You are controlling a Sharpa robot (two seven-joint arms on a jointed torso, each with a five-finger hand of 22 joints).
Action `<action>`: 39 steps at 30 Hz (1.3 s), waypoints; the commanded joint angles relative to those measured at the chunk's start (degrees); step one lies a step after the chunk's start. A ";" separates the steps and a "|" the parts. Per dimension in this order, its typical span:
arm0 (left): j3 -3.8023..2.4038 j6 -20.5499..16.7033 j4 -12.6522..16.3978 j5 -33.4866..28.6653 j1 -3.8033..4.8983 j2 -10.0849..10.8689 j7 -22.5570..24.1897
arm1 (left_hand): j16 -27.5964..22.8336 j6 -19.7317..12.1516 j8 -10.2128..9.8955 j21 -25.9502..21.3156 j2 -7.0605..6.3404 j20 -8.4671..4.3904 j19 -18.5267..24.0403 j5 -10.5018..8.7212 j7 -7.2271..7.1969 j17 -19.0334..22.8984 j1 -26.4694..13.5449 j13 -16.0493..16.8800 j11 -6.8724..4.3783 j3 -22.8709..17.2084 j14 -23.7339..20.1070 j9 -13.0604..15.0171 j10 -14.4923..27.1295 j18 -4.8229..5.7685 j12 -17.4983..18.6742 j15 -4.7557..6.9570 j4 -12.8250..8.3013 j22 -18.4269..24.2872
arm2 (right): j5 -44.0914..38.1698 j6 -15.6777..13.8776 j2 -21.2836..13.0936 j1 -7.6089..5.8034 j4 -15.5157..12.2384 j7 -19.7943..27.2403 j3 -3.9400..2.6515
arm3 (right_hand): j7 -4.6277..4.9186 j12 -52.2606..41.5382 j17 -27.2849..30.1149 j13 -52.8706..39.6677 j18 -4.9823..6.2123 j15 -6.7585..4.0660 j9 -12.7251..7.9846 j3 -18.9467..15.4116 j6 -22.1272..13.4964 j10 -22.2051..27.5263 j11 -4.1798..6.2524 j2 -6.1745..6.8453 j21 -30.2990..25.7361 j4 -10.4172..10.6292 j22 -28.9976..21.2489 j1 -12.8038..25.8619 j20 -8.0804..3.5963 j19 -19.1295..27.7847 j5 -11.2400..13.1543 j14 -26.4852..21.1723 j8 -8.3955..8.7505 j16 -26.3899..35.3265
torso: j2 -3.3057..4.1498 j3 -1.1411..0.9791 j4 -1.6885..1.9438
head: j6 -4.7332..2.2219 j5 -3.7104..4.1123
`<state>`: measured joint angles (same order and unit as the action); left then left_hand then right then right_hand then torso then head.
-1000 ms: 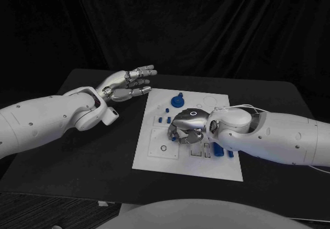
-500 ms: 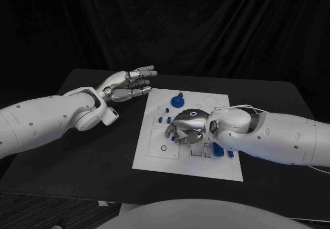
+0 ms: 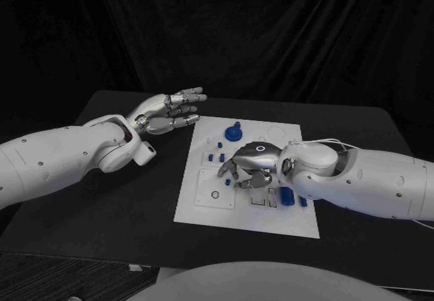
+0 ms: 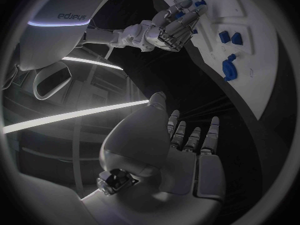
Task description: Assemble the parts on the task board
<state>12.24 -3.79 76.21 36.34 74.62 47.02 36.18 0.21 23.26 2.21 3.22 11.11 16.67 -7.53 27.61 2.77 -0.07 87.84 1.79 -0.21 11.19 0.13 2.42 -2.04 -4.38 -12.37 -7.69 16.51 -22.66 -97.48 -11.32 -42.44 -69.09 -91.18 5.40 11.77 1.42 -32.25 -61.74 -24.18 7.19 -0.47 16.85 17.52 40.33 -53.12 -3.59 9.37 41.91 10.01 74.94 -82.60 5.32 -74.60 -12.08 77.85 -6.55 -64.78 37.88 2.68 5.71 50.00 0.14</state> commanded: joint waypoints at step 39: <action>-0.06 -0.54 0.12 -0.54 -0.68 0.53 1.49 | -0.18 0.64 0.32 -0.21 -0.05 0.07 0.28 0.27 0.11 0.04 0.51 0.07 0.69 -0.34 -0.02 0.06 0.05 0.08 -0.73 -0.29 0.02 0.14 | 5.98 -18.18 -15.02 -3.33 -0.67 0.31 0.01 | 3.69 -21.00 -1.16 -18.43 -0.45 -2.51 -5.54 -8.54 14.67 -1.66 3.35 -1.26 5.34 6.42 6.14 4.09 -2.20 -4.13 8.41 2.38 -5.70 -0.22 | -0.38 0.12 -0.05 | 0.00 0.95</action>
<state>12.24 -3.96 76.17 36.33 74.03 47.58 36.41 0.21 23.46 2.21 3.21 11.11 16.67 -7.53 27.61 2.97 -0.05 87.84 1.79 0.20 11.19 0.12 2.41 -2.03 -4.38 -13.03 -7.68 16.51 -22.62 -89.88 -30.52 -57.49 -72.67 -91.95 7.03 11.83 5.01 -55.61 -63.94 -45.76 7.16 -3.02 11.25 9.24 54.79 -57.06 -0.30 8.24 48.03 16.51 74.91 -78.65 2.99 -79.00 -3.90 80.71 -12.09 -66.03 37.46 2.80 5.66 50.00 1.13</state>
